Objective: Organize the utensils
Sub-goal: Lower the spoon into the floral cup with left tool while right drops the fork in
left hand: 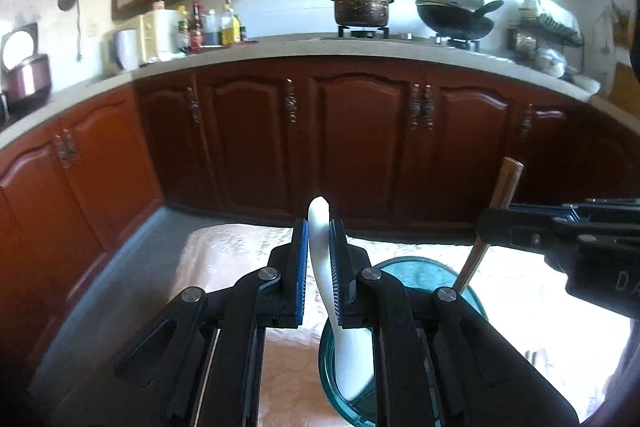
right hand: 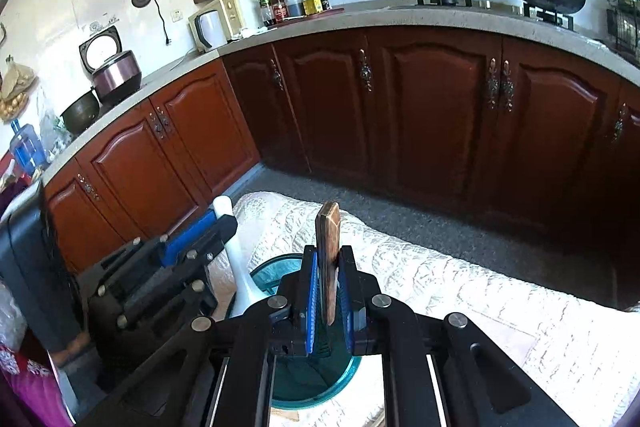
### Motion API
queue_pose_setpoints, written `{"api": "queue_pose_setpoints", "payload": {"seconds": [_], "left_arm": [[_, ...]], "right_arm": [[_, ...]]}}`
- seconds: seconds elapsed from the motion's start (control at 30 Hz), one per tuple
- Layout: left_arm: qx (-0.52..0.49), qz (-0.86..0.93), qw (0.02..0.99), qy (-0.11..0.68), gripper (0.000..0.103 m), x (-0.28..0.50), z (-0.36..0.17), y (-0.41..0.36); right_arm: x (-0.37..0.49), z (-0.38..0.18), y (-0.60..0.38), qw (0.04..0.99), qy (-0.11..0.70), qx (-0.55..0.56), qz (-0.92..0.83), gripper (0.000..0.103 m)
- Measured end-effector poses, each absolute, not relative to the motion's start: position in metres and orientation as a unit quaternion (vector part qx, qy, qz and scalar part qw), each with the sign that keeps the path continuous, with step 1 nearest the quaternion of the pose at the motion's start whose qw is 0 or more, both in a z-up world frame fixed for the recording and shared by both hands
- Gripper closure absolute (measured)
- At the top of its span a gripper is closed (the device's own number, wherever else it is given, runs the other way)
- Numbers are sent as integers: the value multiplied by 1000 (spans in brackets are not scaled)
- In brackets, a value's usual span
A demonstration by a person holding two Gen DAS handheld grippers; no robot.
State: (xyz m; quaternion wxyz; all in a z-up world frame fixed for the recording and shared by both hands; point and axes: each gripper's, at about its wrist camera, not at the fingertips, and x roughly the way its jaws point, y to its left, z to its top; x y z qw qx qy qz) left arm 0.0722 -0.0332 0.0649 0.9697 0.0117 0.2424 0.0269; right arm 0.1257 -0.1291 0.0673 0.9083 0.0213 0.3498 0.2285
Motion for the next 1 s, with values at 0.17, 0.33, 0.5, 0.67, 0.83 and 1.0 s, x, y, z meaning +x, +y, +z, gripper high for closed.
{"api": "queue_pose_setpoints", "payload": {"seconds": [0.17,0.33,0.5,0.67,0.83,1.0], "left_arm": [[7,21,965,260,94,76,51,-44],[6,15,961,275,94,82,43,-47],[4,3,955,298,94,83,32,-49],[-4,-16,953,303,92,81,32,-46],[-19,-44,947,316,78,80,35,-43],[-38,-53,943,325,67,70,43,-35]], "right_arm": [[130,58,-130,904,360,22,231,93],[135,54,-136,901,365,38,231,93],[142,51,-145,896,373,72,231,93],[140,53,-154,894,373,98,228,81],[131,57,-159,893,371,111,227,77],[109,66,-171,896,362,125,225,70]]}}
